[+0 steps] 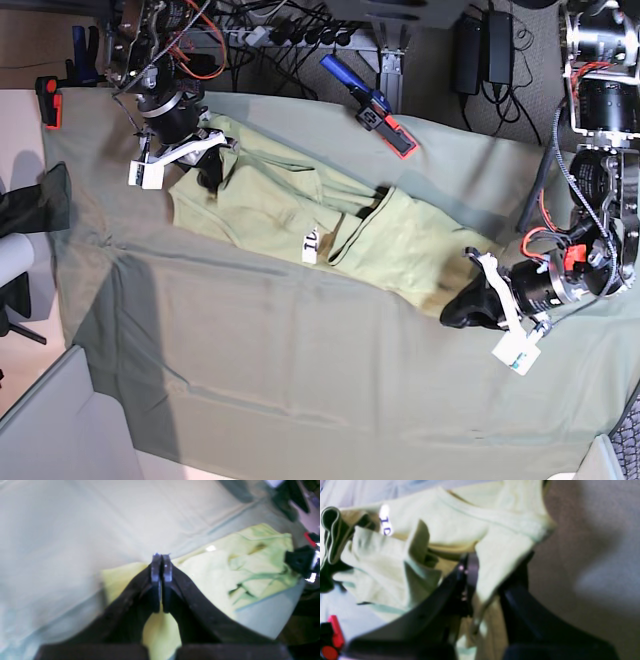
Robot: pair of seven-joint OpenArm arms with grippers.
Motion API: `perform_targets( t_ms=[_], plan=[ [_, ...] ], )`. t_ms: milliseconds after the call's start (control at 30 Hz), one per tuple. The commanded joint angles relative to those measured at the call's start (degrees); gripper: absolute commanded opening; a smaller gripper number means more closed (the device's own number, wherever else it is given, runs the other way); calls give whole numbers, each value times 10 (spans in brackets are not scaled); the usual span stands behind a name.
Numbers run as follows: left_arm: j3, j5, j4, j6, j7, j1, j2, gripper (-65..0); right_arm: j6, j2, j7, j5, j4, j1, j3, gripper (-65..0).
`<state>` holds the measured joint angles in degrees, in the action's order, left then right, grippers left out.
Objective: Fold the T-shirt properly
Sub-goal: 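Open the left gripper and withdraw it from the folded shirt, then grasp the collar end with the right gripper and fold it over the bundle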
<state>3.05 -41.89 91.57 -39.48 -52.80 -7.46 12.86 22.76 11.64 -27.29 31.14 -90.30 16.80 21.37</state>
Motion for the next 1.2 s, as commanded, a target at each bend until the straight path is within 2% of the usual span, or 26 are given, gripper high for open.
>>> perform_targets(
  t_ms=[0,100,267,400,500,633,767,867,1000,1167],
  plan=[
    [7,-11,12,-5,11,-12,13,-650,6,10,8,-9,-8,-2,12,-650],
    [16,-7,12,-5,11,-12,42,-650,6,24,8,-7,-8,-3,43,-650],
    [16,13,12,-5,13,-12,88,-650,6,70,7,0,-8,-2,107,-650],
    [16,14,11,-5,15,-11,117,-650,6,103,-9,63,-9,-3,144,-650],
    [16,15,11,-5,15,-11,123,-650,7,106,-35,106,-21,-8,150,-650],
    [16,14,11,-5,15,-6,126,-650,21,80,-60,148,-62,-12,149,-650],
    [16,14,11,-5,16,-2,125,-650,21,29,-60,159,-126,-12,140,-650],
    [16,14,11,-5,19,-1,126,-650,21,-9,-60,156,-170,-12,108,-650],
    [16,15,11,-5,18,-1,126,-650,21,-43,-55,119,-195,-21,29,-650],
    [16,15,11,-5,20,-1,132,-650,21,-87,-55,38,-195,-69,-77,-650]
  ],
)
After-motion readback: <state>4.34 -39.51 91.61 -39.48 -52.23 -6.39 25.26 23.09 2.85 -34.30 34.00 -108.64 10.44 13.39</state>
